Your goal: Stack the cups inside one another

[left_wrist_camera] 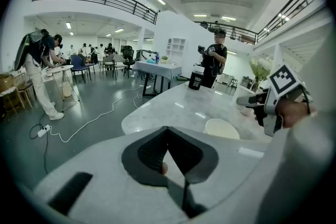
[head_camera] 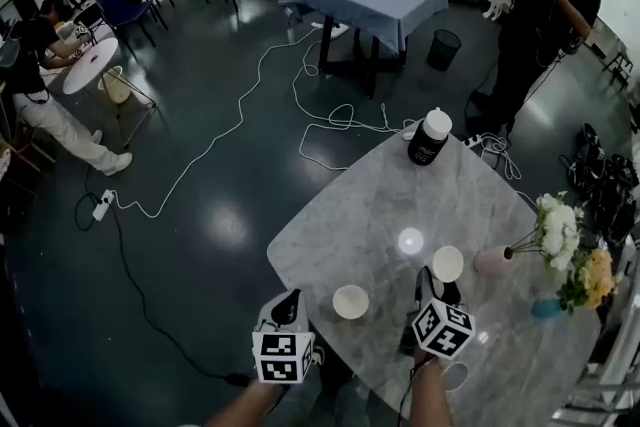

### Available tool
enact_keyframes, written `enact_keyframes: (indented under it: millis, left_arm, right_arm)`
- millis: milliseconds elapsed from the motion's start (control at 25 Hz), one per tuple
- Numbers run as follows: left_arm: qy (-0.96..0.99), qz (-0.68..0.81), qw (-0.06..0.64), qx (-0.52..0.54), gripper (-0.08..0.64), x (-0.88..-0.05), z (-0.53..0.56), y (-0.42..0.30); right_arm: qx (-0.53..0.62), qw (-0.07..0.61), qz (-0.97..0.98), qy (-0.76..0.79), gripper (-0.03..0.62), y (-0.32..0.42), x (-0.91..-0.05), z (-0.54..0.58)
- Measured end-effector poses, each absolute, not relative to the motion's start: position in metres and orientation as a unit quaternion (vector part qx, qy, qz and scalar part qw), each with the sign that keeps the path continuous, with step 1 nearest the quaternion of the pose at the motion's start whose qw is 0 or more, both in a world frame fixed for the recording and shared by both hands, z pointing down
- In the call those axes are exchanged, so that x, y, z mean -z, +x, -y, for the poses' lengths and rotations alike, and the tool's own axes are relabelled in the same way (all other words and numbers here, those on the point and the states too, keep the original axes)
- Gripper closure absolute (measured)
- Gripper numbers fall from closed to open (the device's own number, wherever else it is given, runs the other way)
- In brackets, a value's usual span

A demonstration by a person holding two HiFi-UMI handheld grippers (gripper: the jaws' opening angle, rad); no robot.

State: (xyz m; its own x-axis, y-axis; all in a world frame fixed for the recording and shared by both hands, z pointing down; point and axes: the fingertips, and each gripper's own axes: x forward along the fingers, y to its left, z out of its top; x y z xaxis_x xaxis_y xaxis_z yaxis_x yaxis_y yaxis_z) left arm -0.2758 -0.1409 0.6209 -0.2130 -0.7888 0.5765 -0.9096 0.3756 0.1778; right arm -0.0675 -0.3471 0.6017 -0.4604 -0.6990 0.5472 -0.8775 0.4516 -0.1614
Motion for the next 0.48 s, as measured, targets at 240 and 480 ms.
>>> enact_keyframes:
  millis: [240, 480]
  left_arm:
    - [0.570, 0.763, 0.292, -0.094, 0.565, -0.600, 0.136, -0.259]
    - [0.595, 0.748, 0.282, -0.090, 0.565, -0.584, 0.131, -0.236]
  right_arm:
    - [-0.211, 0.198, 0.830, 0.477, 0.368, -0.055, -0.573, 0.323]
    - [-0.206, 0.189, 0.834, 0.476, 0.368, -0.040, -0.549, 0.294]
